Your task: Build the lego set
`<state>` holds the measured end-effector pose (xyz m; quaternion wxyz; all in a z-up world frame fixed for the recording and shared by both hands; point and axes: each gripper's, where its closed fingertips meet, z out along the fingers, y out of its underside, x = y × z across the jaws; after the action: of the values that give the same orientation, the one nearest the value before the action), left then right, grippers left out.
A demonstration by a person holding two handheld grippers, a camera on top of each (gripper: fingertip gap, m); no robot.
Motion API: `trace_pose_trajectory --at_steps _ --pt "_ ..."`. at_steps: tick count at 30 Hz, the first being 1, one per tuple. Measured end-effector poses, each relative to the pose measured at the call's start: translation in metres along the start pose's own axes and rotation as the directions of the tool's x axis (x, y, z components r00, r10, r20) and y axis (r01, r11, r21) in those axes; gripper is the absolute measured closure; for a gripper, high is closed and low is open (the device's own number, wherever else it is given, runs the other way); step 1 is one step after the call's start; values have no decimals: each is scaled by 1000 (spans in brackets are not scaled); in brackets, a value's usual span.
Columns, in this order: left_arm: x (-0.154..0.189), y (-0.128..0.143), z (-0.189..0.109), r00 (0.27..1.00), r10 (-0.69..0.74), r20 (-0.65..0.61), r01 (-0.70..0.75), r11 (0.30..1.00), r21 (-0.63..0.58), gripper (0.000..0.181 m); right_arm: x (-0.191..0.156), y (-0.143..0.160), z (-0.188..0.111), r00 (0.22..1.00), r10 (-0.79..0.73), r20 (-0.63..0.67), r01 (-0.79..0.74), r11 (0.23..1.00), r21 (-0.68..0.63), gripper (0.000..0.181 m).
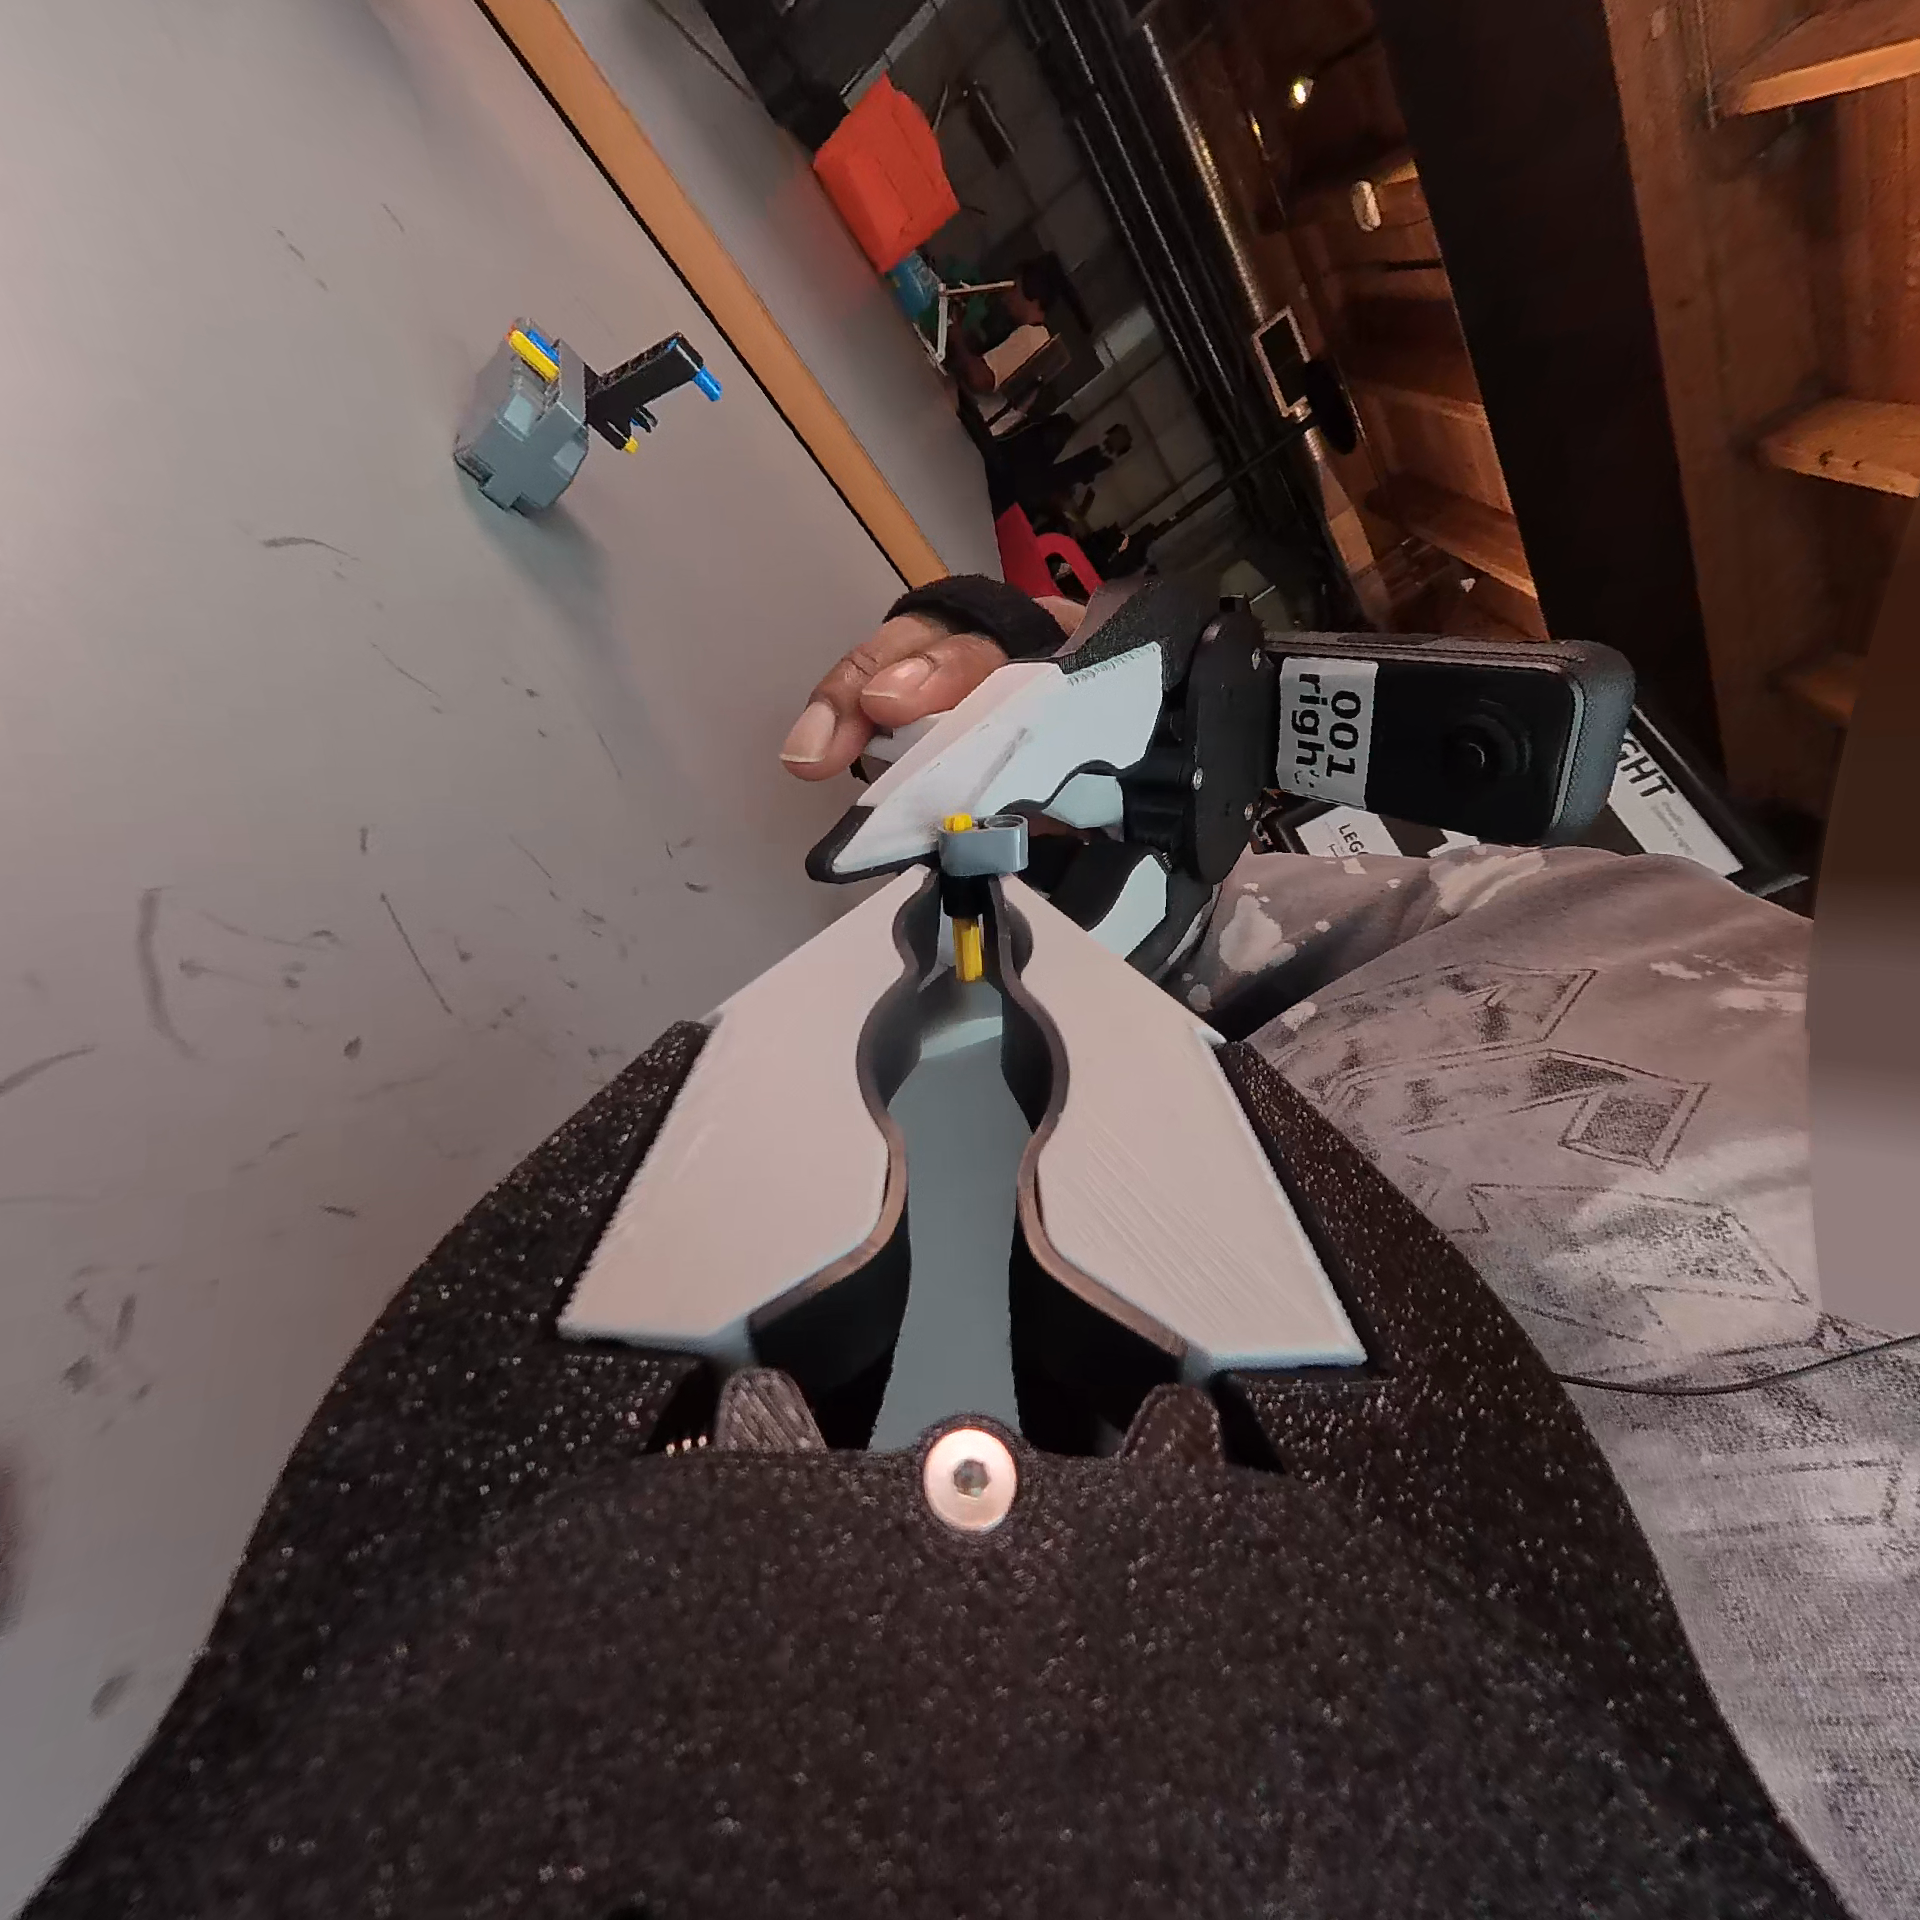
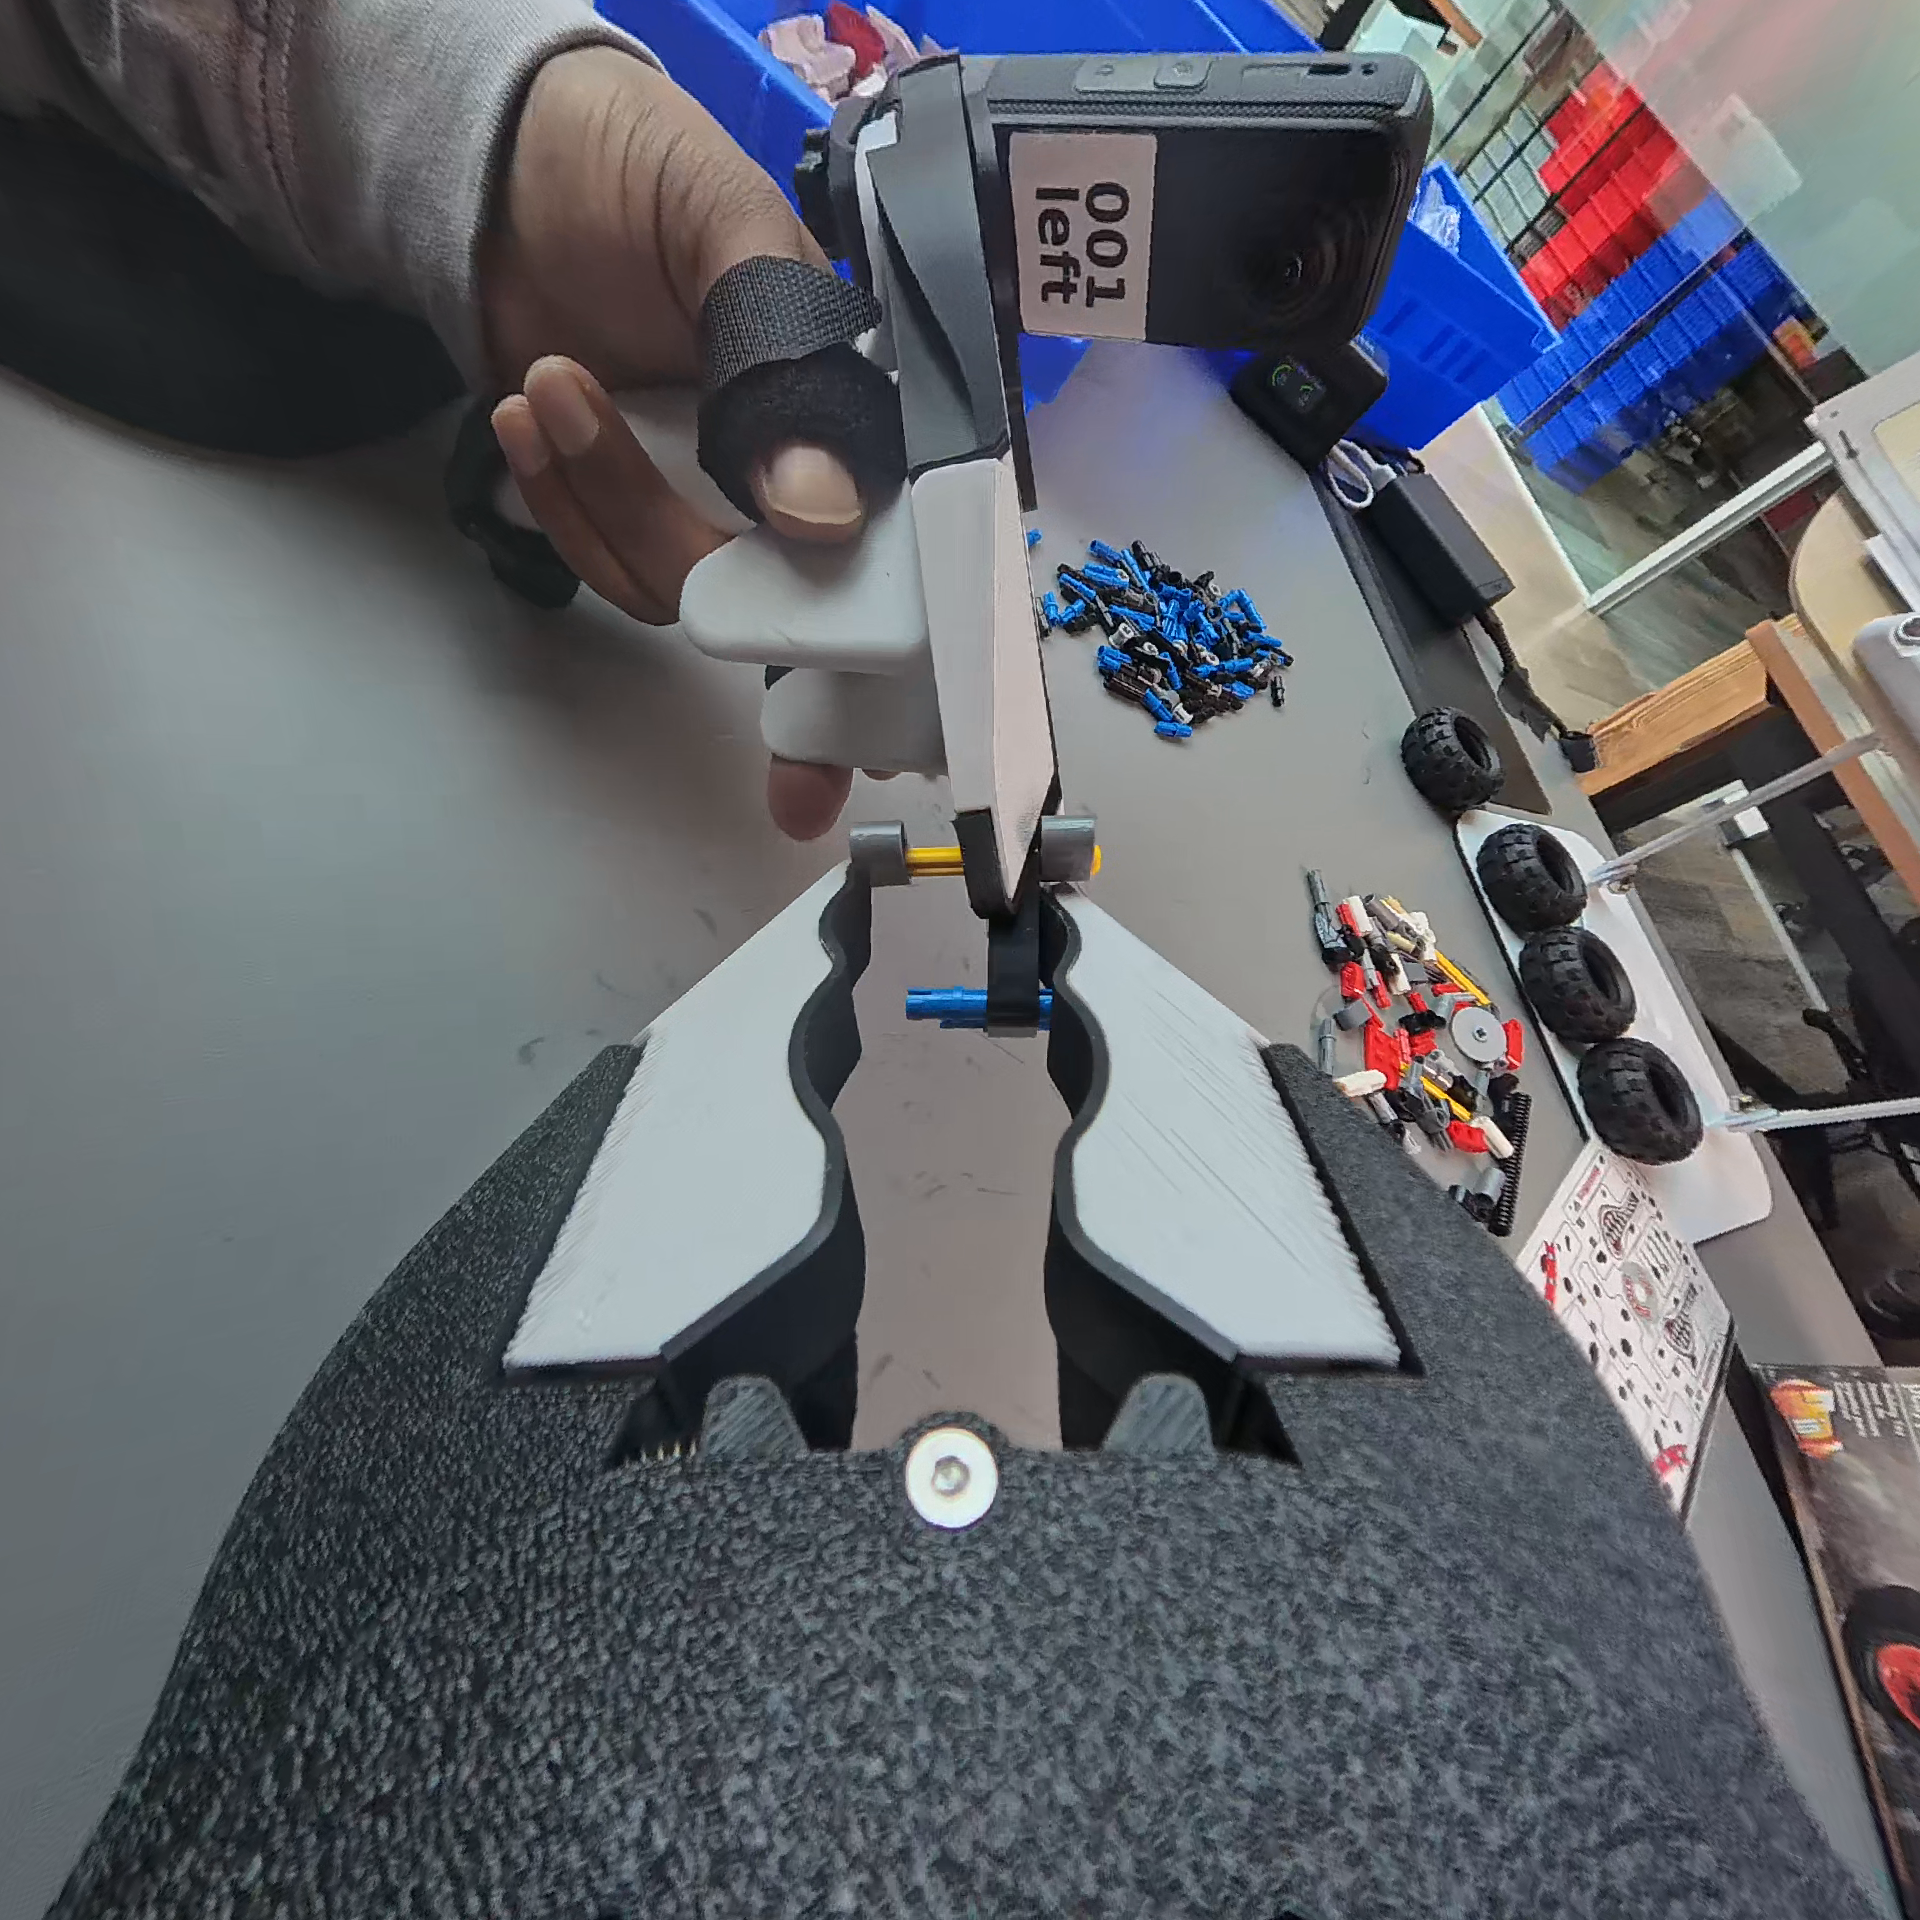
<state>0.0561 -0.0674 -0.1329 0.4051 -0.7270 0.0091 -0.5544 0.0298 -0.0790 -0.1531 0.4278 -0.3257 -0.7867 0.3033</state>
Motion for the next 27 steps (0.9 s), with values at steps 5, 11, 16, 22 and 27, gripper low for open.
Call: trace_pose_trajectory --at_steps 5,11,16,22,27 --pt "-3 -5 -2 999 -44 -14 45 999 29 175 8 3 -1 997 -38 -65 39 999 15 152" --pt "-7 -15 -7 995 -95 -36 98 989 107 175 14 -4 -4 995 72 -72 -68 996 63 127" --pt "-3 -19 -7 990 -125 -72 134 981 142 175 24 -7 0 979 152 -134 -139 985 102 135" --pt "0 -23 -9 980 -157 -119 176 970 168 175 28 -10 -2 974 178 -138 -159 978 133 132" --pt "-1 -23 -9 977 -174 -124 193 967 167 175 27 -9 -3 979 145 -145 -126 983 134 134"
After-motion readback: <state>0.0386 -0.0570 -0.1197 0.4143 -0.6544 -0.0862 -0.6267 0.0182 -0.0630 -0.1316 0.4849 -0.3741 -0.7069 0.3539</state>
